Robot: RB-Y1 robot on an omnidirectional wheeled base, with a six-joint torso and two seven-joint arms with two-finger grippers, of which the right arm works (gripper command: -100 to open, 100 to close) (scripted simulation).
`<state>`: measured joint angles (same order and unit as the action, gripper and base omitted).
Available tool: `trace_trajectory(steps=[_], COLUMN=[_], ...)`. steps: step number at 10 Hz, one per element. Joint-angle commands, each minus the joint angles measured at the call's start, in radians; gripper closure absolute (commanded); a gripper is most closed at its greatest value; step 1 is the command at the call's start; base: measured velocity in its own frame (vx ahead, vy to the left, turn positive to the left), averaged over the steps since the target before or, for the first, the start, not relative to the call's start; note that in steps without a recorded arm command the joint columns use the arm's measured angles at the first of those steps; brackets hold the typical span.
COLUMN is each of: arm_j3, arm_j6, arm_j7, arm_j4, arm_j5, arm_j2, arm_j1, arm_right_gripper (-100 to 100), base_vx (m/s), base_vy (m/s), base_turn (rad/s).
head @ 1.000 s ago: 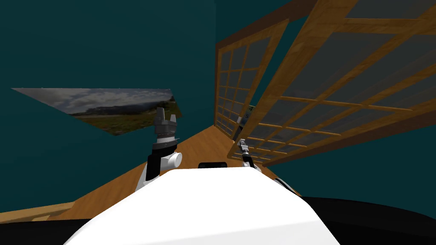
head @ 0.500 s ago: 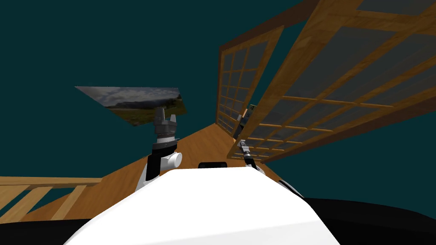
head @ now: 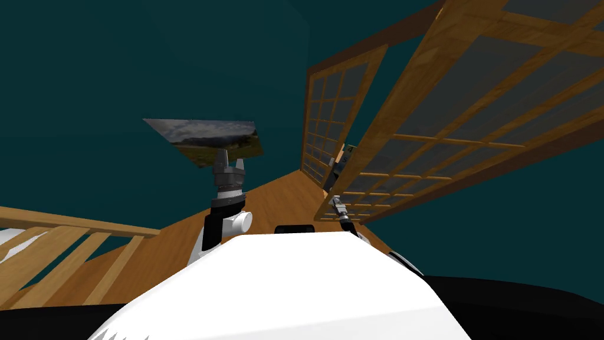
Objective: Pull the door open
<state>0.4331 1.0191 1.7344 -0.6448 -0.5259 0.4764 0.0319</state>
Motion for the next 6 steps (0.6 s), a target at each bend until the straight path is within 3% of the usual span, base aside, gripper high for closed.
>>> trace_trajectory(steps=[1, 4, 5, 6], arm_j3=[0.019, 0.053, 0.053, 0.07], arm_j6=[0.026, 0.076, 0.076, 0.102], arm_j7=[0.02, 0.058, 0.058, 0.078], arm_j4=[0.001, 0.01, 0.01, 0.015], arm_j5=[0.01, 0.028, 0.028, 0.037], arm_j2=[0.012, 0.041, 0.041, 0.056], arm_j1=[0.014, 0.032, 0.032, 0.042], arm_right_gripper=[100, 100, 100, 100], base_vx=[-0.204, -0.197, -0.148, -0.163], base_vy=[-0.06, -0.063, -0.041, -0.03], base_turn=[0.113, 0.104, 0.038, 0.082])
